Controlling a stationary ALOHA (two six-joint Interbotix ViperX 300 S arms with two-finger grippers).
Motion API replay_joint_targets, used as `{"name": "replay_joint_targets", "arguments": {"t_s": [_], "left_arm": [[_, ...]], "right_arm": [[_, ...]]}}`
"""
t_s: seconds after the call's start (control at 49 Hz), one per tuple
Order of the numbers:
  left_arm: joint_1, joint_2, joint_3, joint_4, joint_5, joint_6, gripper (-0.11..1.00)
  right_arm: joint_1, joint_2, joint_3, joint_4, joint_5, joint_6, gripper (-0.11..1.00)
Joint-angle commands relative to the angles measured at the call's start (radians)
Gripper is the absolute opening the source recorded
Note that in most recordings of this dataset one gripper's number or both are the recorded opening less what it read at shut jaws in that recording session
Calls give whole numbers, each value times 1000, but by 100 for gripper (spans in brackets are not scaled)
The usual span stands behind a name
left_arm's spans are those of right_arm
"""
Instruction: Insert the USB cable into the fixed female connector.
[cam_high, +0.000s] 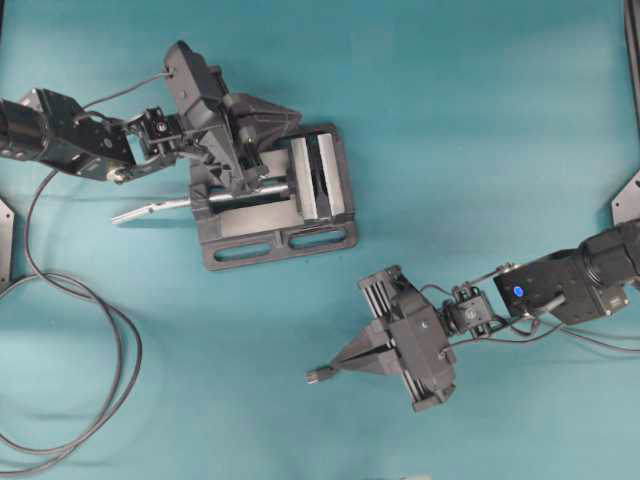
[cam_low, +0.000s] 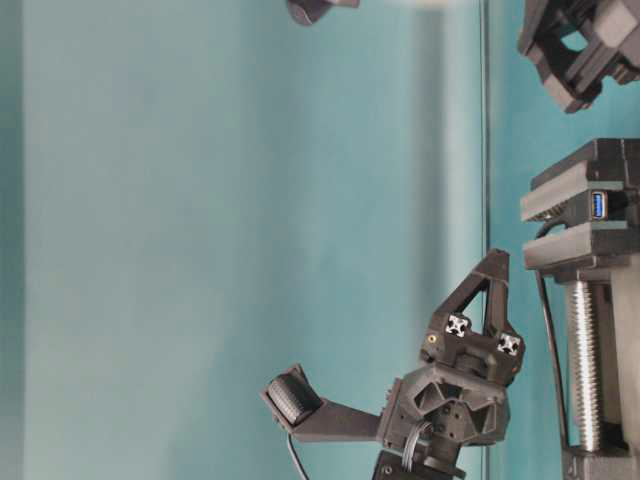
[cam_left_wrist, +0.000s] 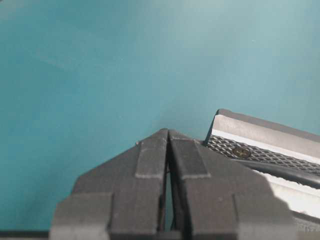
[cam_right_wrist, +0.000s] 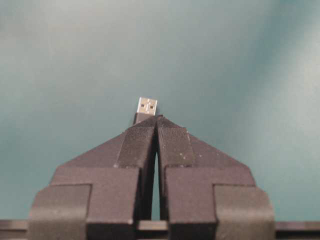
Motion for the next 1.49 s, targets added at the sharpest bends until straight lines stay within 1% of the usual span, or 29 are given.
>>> {"name": "replay_joint_targets", "arguments": {"t_s": [0.0,0.02,0.061,0.123,0.184,0.266,0.368,0.429,0.47,0.531,0.654,0.735,0.797,0.817,0.899,0.98,1.123,1.287,1.368,1.409,1.471], "left_arm": [[-9,-55,-3,31,9,15,1],[-11,-63,2,32,15,15,1],[-12,-84,12,32,31,15,3],[-11,-117,32,32,51,15,1],[-12,-150,55,32,75,11,1],[-28,-204,87,31,118,5,1],[-66,-268,109,32,192,6,3],[-92,-311,115,32,252,6,9],[-109,-337,115,32,291,6,15],[-129,-377,121,32,336,5,29],[-160,-451,144,29,394,-14,66],[-186,-494,163,25,407,-60,89],[-206,-522,175,26,403,-104,98],[-212,-528,179,29,407,-104,99],[-236,-548,204,29,396,-153,100],[-247,-561,242,29,379,-175,99],[-249,-591,299,29,310,-186,99],[-242,-632,337,29,247,-183,99],[-242,-661,362,29,250,-183,99],[-244,-680,374,29,253,-183,99],[-244,-709,391,29,261,-183,99]], "right_arm": [[-3,-8,-15,-2,-8,8,-1],[-3,-8,-17,-2,-6,12,-1],[-2,-8,-17,-2,2,25,3],[-3,-8,-18,-2,14,66,-2],[2,-8,-20,0,14,115,-2],[5,-8,-23,-2,2,161,-2],[8,-8,-23,-2,-20,166,-2],[8,-8,-23,-2,-20,166,-2],[8,-8,-23,0,-18,167,-2],[8,-8,-21,0,-18,169,-2],[8,-8,-25,-2,-5,172,-2],[6,-8,-29,-2,5,172,-2],[8,-8,-32,-2,12,173,-2],[8,-8,-34,-2,15,173,-2],[6,-8,-35,-2,26,173,-2],[6,-8,-40,-2,32,173,-2],[6,-6,-44,-2,37,173,-2],[3,17,-46,0,37,176,0],[3,35,-54,-2,37,184,8],[2,41,-60,0,37,190,15],[2,49,-72,-2,37,202,31]]}}
